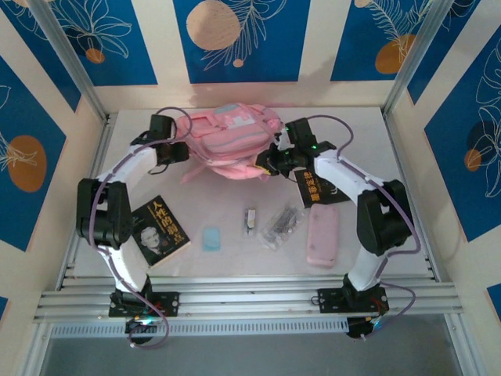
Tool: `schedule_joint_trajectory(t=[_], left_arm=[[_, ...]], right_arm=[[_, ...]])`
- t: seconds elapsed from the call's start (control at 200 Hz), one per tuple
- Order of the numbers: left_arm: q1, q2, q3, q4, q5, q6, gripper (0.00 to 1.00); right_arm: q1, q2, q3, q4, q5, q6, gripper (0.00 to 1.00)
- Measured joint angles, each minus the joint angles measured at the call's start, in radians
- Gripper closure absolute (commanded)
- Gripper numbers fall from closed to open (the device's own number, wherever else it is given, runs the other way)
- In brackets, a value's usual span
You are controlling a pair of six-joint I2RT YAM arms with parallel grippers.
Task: Pack the student bag
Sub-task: Unzip the student bag at the top-center of the table, then rotate the book at the center of the table.
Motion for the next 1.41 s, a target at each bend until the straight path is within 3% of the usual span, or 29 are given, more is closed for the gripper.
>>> schedule_joint_trajectory(t=[0.15,0.295,0.38,0.605,0.785,0.955,1.115,1.145,1.2,1.405], left_arm=[[0.013,-0.097,-0.026,-0.033,-0.001,-0.021,0.32],[0.003,-0.212,-0.072,-0.044,0.049,-0.058,0.28],[-0.003,-0.259,-0.101,-0.049,0.093,-0.086,0.28],[-0.14,-0.286,-0.147,-0.025,0.2,-0.188,0.27],[-0.329,-0.231,-0.121,0.054,0.263,-0.245,0.27],[-0.45,-0.067,-0.009,0.142,0.325,-0.262,0.27],[-0.494,0.064,0.085,0.188,0.378,-0.264,0.26],[-0.497,0.077,0.093,0.193,0.385,-0.264,0.26],[-0.5,0.097,0.107,0.195,0.401,-0.265,0.26],[-0.5,0.114,0.114,0.197,0.433,-0.257,0.26]], right_arm=[[0.043,0.104,0.081,-0.005,0.001,0.011,0.97],[0.063,0.192,0.123,0.003,0.001,0.053,0.46],[0.063,0.199,0.123,-0.027,0.007,0.058,0.34],[-0.014,0.069,0.092,-0.207,0.098,-0.05,0.2],[-0.251,-0.123,-0.021,-0.298,0.216,-0.112,0.15],[-0.447,-0.181,-0.18,-0.309,0.294,-0.105,0.14],[-0.572,-0.185,-0.318,-0.29,0.329,-0.068,0.13],[-0.594,-0.185,-0.333,-0.285,0.33,-0.059,0.08],[-0.626,-0.185,-0.35,-0.27,0.339,-0.041,0.07],[-0.674,-0.126,-0.349,-0.189,0.356,-0.027,0.05]])
